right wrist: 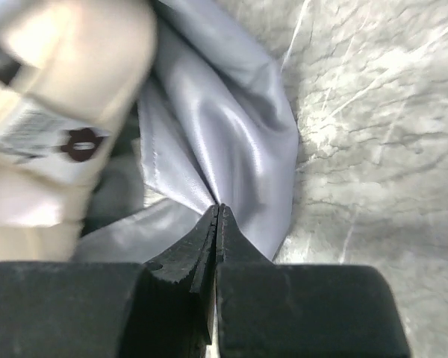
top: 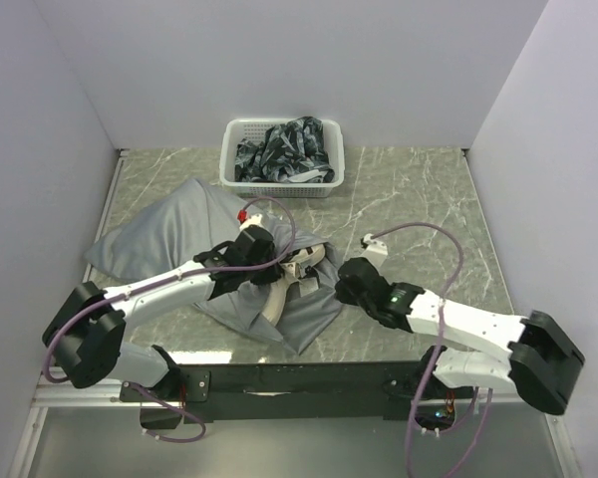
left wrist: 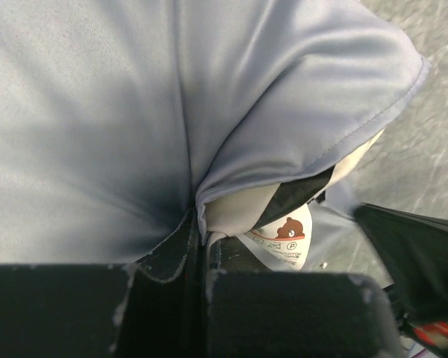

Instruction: Put the pillow into the pillowcase

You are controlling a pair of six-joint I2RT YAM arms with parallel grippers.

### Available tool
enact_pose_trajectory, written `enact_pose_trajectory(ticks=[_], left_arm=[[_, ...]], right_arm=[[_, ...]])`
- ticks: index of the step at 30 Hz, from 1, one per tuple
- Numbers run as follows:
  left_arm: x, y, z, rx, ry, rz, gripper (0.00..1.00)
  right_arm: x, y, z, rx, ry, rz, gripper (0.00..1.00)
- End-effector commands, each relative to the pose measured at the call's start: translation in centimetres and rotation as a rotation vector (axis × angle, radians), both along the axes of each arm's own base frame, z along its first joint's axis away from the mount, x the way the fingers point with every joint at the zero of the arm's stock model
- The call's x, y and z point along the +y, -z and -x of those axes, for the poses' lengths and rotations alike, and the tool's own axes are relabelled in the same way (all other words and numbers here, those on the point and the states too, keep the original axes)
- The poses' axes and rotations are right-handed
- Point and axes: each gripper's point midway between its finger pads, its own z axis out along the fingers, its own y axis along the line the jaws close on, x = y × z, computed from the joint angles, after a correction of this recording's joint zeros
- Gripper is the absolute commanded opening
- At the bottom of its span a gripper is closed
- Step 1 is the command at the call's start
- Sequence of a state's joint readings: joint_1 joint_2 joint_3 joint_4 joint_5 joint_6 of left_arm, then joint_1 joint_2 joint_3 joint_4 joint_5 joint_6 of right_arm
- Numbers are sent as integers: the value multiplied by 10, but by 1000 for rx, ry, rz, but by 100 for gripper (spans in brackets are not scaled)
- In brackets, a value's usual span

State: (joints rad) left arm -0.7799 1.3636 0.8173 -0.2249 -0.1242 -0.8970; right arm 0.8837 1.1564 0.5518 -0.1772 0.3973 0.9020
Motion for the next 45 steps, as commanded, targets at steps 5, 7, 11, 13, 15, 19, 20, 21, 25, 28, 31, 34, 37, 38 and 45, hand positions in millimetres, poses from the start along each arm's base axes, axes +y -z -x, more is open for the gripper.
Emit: enact_pose_trajectory(ticks=[5,7,11,13,15,19,20,21,25,28,31,34,37,38,45], left_arm=[[25,42,17,87,4,-120,1],[28,45,19,94,1,-131,1],[28,34,21,77,4,-104,1],[25,26,19,62,8,-87,1],[23,24,18,58,14,-83,1],[15,22,17,63,30,-60,1],[15,24,18,65,32,-62,1],[15,24,18,65,35,-59,1],[13,26,18,69,41,-56,1],[13,26,17,67,43,-57,1],[12,24,17,63,45,-53,1],[11,23,17,63,46,-51,1],[12,21,16,60,43,-49,1],[12,22,17,64,44,-50,1],[17,31,21,83,47,-82,1]], right_arm=[[-26,-60,4,-104,39,-33,0],[-30,-78,5,-132,44,-46,0],[-27,-89,4,-157,-4,-36,0],[-14,-76,2,-132,-47,-25,0],[-1,-60,-3,-107,-74,-7,7],[15,-44,-19,-102,-92,54,32],[20,-45,-24,-115,-102,54,34],[25,-42,-27,-115,-125,75,37],[43,-41,-33,-124,-180,69,50],[54,-32,-34,-101,-207,88,52],[61,-20,-34,-79,-222,109,54],[65,-5,-35,-50,-226,146,54],[62,12,-35,-8,-216,195,53],[59,20,-33,14,-206,215,53],[15,10,-34,21,-36,311,0]])
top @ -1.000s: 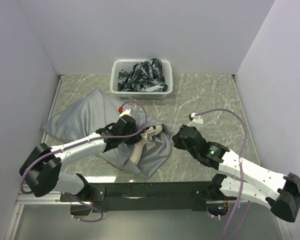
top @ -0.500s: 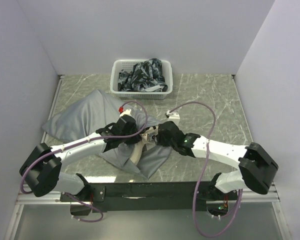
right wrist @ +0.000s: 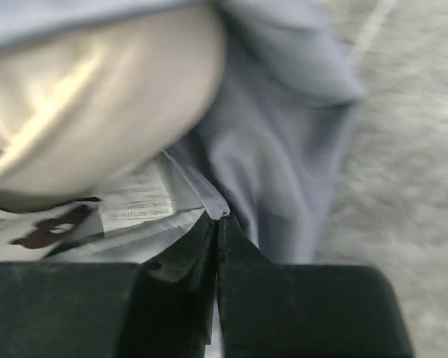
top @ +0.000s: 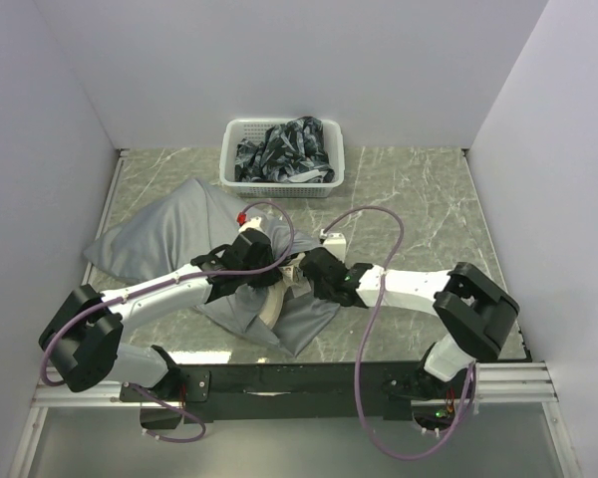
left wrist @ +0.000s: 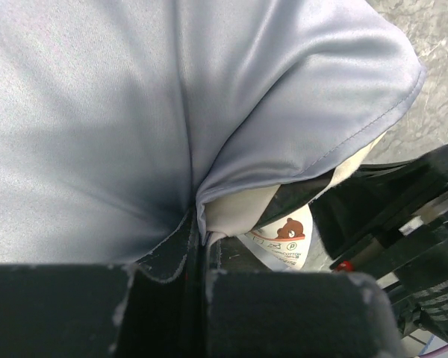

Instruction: Put the pillow into the pillowcase

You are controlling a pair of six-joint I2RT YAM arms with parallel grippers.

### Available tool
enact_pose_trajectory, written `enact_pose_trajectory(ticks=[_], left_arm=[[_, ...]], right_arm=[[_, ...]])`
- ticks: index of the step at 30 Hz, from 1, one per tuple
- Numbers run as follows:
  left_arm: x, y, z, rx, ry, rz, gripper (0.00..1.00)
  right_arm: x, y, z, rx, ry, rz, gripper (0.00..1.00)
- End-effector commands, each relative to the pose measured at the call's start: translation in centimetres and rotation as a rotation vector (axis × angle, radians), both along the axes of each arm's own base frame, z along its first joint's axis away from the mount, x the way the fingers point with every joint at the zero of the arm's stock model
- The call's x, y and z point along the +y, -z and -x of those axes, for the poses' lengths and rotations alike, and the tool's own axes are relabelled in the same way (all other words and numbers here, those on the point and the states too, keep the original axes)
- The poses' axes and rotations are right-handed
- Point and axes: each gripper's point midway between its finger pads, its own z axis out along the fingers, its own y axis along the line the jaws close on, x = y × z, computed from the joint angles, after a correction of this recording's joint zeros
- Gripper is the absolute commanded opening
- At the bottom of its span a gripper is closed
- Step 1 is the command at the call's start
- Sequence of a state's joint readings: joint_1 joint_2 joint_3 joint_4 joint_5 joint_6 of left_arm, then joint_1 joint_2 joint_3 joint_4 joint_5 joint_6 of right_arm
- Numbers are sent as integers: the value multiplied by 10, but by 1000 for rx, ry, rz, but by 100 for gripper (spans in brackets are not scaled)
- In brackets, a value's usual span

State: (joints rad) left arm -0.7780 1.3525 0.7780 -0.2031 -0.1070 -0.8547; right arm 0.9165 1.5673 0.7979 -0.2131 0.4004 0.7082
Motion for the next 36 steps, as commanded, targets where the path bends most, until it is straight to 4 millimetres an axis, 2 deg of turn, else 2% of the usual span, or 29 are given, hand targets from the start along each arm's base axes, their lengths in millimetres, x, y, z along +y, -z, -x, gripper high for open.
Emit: enact_pose_trajectory(ticks=[1,7,10,11,13,14,16,17,19,22,25,26,27,28,29,31,33,34,35,36], left_arm=[[15,23,16,90,0,-67,1],[28,44,30,129,-3,-93,1],[30,51,37,147,3,-91,1],[29,53,38,153,9,-86,1],[29,56,39,161,14,-92,1],[28,57,39,162,15,-93,1],[26,62,40,177,20,-98,1],[24,63,38,177,19,-96,1],[21,70,38,192,25,-111,1],[9,71,33,191,35,-101,1],[-3,63,21,174,37,-104,1],[-12,51,11,146,39,-85,1],[-16,47,7,138,42,-84,1],[-16,43,3,130,42,-97,1],[-25,27,-7,100,41,-79,1],[-28,18,-14,83,49,-94,10],[-37,-1,-20,56,69,-71,25],[-38,-6,-20,45,81,-70,33],[-36,-10,-17,46,86,-72,47],[-35,-23,-14,25,92,-55,51]], right_arm=[[-29,-38,-14,-95,150,27,0],[-85,-69,-10,-140,270,-34,0],[-96,-90,-8,-180,288,-70,0],[-97,-103,-9,-207,293,-98,0],[-102,-114,-7,-221,301,-101,0],[-101,-129,-7,-246,296,-133,0],[-99,-142,-4,-265,282,-171,0],[-95,-160,0,-297,260,-217,0],[-91,-178,6,-323,228,-277,0],[-78,-195,18,-313,156,-340,0],[-60,-195,28,-283,80,-395,0],[-56,-184,31,-261,64,-385,0],[-53,-176,32,-243,56,-374,0],[-48,-159,34,-209,47,-346,0],[-45,-150,35,-187,39,-335,0],[-40,-133,36,-156,30,-319,0],[-38,-127,36,-147,25,-313,0],[-42,-122,36,-139,35,-285,4],[-45,-119,36,-136,42,-263,7],[-53,-117,34,-147,67,-231,10]])
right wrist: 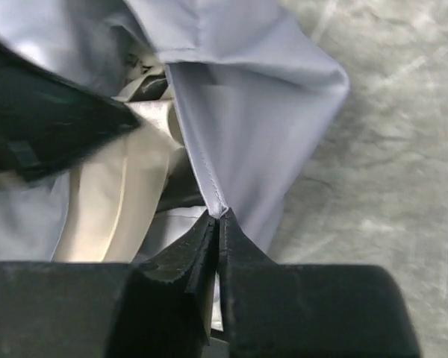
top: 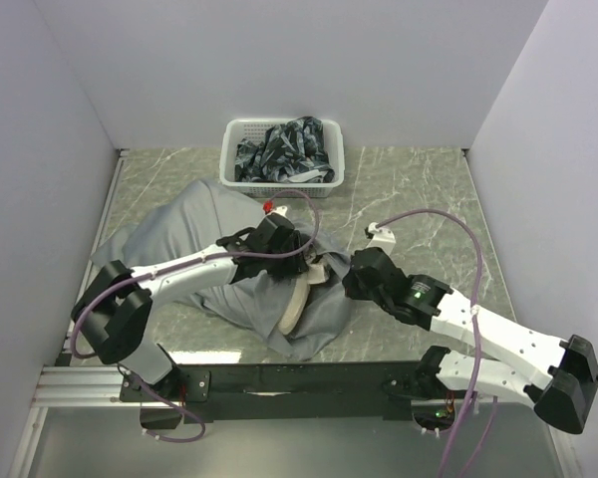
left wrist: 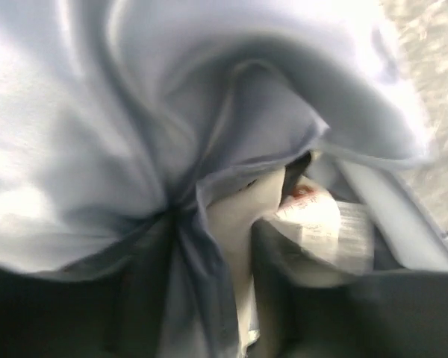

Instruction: Put the pillow into the pillowcase

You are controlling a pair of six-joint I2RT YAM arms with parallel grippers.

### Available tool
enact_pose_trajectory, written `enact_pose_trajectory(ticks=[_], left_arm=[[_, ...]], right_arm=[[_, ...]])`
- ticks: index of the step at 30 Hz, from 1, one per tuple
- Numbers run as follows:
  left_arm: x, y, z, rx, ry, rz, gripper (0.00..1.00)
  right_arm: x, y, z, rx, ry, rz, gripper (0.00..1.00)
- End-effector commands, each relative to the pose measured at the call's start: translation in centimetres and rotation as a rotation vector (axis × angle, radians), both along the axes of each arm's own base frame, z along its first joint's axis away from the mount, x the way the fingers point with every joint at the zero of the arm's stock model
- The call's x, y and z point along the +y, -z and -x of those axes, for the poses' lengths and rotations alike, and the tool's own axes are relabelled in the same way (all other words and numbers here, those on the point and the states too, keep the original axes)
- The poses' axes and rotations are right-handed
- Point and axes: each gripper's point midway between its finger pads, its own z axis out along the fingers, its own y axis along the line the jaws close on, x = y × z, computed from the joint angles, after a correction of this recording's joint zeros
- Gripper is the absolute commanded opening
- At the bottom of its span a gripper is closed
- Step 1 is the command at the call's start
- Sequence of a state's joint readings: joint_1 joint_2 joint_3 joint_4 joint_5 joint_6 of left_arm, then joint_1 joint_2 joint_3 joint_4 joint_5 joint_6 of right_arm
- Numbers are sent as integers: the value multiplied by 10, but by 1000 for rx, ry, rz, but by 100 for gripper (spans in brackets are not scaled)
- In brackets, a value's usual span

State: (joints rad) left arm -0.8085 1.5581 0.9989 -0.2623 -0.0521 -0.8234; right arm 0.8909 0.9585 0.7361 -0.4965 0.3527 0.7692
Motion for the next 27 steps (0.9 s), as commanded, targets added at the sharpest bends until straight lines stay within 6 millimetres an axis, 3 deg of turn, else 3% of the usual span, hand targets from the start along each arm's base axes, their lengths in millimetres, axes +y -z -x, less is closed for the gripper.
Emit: enact_pose_trajectory(ticks=[1,2,3,9,11,15,17,22,24,27], left_arm=[[13,-25,7,-30,16,-29,55],[19,-23,15,-18,29,-41,60],[22,-34,20,-36,39,-27,61],[49,-37,64,-59,102,-199,66],[42,-38,83,-68,151,-233,71],[41,-24,108,-65,186,-362,75],[47,-16,105,-71,164,-411,78],[47,-1,95,-92,123,-451,84],[53,6,85,-113,70,-513,81],[52,20,83,-95,65,-499,51]], right_arm=[[-14,10,-2,-3,44,76,16],[-17,13,-2,1,53,89,19],[-20,16,-2,2,60,104,23],[-26,17,7,6,63,120,52],[-28,13,9,-1,64,129,57],[3,-1,23,-28,-59,62,56],[23,-1,25,-28,-115,25,56],[56,39,23,34,-179,43,54],[63,55,23,53,-189,45,54],[72,71,23,72,-200,29,55]])
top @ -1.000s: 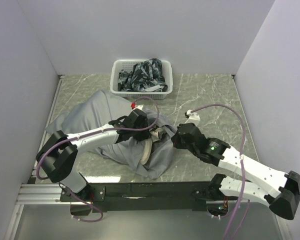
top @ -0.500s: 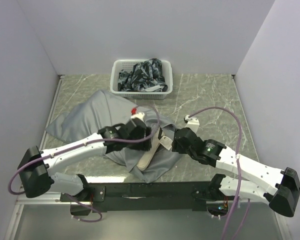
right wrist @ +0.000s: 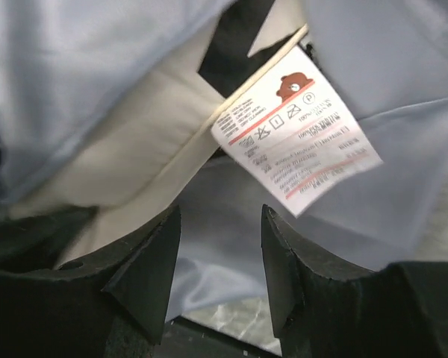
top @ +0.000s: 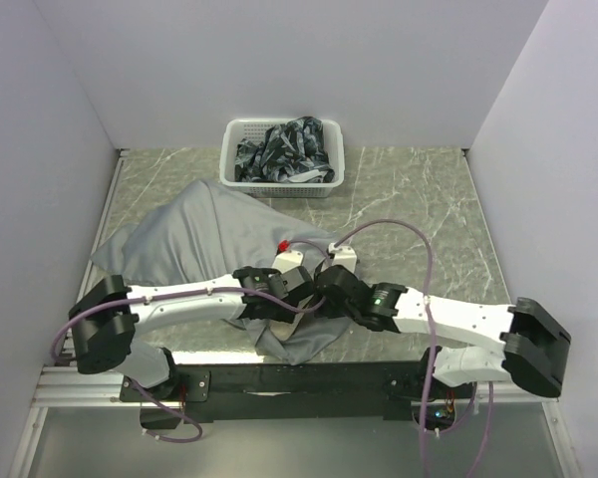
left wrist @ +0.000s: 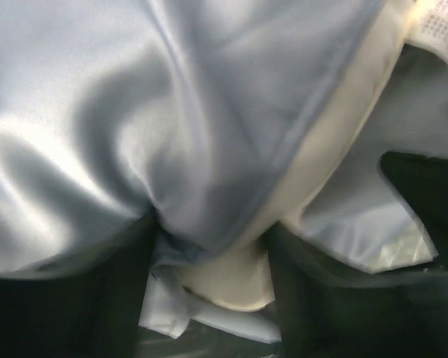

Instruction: Put the pillow into the pillowcase

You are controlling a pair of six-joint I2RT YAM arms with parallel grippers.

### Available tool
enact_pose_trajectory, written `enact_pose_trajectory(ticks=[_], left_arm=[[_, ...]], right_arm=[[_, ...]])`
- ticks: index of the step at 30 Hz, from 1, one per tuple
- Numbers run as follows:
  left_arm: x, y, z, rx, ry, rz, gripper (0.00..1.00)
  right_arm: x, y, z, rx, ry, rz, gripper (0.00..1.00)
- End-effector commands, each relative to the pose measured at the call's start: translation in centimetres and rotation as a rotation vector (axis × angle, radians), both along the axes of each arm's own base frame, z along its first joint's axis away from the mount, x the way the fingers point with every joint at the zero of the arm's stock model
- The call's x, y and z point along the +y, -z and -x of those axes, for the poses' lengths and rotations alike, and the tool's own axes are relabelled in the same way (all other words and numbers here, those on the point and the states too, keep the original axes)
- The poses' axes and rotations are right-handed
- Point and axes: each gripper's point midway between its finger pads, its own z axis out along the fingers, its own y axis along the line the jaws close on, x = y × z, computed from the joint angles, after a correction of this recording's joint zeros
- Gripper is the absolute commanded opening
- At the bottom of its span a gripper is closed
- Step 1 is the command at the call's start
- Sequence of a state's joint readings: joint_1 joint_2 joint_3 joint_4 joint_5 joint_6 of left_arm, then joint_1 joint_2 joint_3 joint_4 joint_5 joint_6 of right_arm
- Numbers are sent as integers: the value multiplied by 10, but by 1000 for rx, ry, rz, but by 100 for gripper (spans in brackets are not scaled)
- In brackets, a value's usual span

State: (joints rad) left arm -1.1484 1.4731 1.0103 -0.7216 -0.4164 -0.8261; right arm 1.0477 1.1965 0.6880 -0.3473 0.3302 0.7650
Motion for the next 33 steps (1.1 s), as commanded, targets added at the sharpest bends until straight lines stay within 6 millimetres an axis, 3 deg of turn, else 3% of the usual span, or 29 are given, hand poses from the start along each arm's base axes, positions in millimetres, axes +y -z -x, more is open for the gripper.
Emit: enact_pose_trajectory(ticks=[1,4,10,15,19,24,28,31,33], left_arm=[[5,8,-17,-51,-62,-11,28],[6,11,-19,-36,-85,30,1],[-1,-9,-23,-21,-101,203,1],[2,-7,-24,1,-109,231,1],[-2,-6,-23,19,-100,268,1],[-5,-5,-23,27,-92,275,1],[-6,-8,-23,25,-93,293,1],[-7,-8,-23,30,-93,298,1],[-9,-10,-24,32,-91,311,1]], right_arm=[[25,10,-4,-5,-22,-84,55],[29,21,-6,4,-9,-88,55],[32,40,-13,20,48,-69,54],[17,61,-13,55,122,22,54],[9,66,-10,60,134,28,58],[10,77,-13,70,138,70,63],[4,86,-13,77,150,121,56],[-5,88,-13,73,168,153,39],[-12,88,-11,69,178,167,20]])
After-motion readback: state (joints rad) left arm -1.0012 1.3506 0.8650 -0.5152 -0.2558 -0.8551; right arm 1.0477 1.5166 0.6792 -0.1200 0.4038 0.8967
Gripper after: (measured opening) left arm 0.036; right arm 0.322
